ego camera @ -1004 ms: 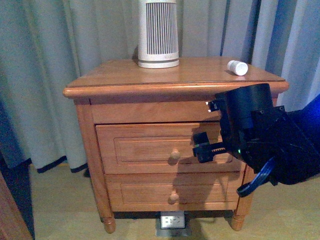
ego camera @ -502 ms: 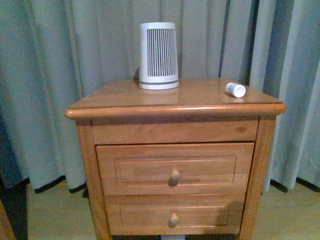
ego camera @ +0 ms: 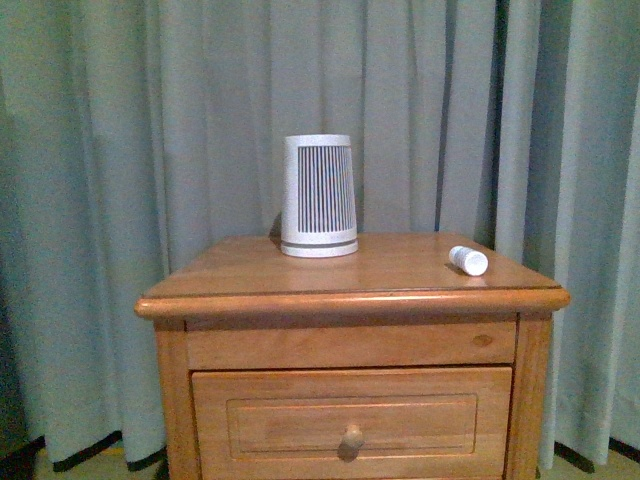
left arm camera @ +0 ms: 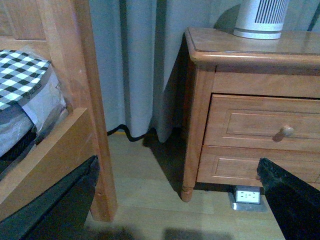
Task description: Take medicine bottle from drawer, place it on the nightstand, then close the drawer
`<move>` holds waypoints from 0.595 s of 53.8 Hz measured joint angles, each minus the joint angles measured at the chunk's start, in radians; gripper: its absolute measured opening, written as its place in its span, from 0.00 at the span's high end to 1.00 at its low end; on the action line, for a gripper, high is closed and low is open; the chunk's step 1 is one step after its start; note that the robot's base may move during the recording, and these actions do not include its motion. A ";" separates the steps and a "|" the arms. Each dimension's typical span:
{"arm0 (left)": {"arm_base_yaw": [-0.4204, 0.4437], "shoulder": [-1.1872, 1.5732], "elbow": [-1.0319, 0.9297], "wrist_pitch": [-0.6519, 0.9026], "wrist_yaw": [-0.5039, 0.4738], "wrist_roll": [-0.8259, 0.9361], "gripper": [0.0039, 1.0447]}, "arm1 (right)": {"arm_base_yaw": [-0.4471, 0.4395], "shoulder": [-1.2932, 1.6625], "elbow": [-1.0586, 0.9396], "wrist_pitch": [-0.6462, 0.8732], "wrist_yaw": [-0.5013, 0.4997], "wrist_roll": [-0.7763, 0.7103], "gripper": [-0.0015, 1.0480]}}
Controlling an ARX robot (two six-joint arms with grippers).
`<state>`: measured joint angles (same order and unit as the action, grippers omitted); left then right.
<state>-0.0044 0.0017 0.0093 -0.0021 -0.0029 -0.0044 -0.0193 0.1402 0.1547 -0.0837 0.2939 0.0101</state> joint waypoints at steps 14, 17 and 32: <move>0.000 0.000 0.000 0.000 0.000 0.000 0.06 | 0.020 -0.045 -0.065 0.042 -0.110 -0.001 0.13; 0.000 0.000 0.000 0.000 0.001 0.000 0.06 | 0.022 -0.073 -0.082 0.070 -0.275 -0.004 0.26; 0.000 0.000 0.000 0.000 0.000 0.000 0.06 | 0.021 -0.107 -0.121 0.079 -0.291 -0.005 0.75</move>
<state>-0.0044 0.0017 0.0093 -0.0021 -0.0025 -0.0044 0.0017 0.0334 0.0341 -0.0044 0.0025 0.0055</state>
